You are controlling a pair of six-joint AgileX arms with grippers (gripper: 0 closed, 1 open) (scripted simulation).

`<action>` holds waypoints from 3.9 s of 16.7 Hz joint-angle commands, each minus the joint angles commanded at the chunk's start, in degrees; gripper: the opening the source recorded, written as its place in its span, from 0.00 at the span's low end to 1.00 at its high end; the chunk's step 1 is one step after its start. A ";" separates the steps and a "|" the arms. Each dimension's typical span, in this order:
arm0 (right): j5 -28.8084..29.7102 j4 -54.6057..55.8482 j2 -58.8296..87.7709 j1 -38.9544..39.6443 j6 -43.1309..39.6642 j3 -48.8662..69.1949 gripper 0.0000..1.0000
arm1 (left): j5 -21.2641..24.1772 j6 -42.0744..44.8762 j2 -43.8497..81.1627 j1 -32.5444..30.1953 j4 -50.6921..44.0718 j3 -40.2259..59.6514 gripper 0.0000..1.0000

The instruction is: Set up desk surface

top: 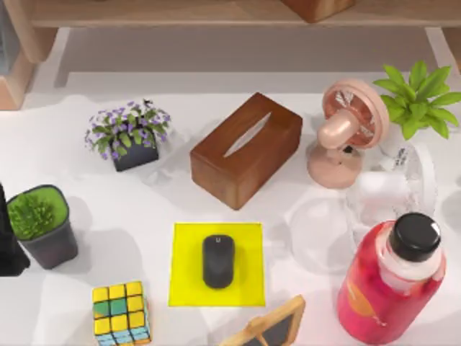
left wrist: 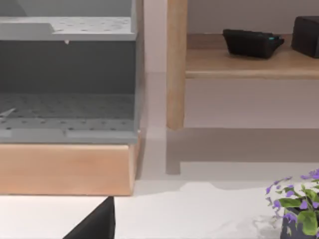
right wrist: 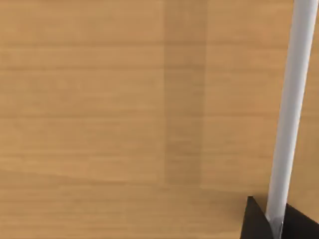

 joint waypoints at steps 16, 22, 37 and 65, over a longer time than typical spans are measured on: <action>5.14 -11.75 9.03 5.20 -0.12 19.87 0.00 | 0.00 0.00 0.00 0.00 0.00 0.00 1.00; 5.37 -12.36 9.48 5.41 -0.15 20.68 0.08 | 0.00 0.00 0.00 0.00 0.00 0.00 1.00; 5.37 -12.36 9.48 5.41 -0.15 20.68 1.00 | 0.00 0.00 0.00 0.00 0.00 0.00 1.00; 24.82 -62.54 -93.45 25.03 70.16 -29.38 1.00 | 0.00 0.00 0.00 0.00 0.00 0.00 1.00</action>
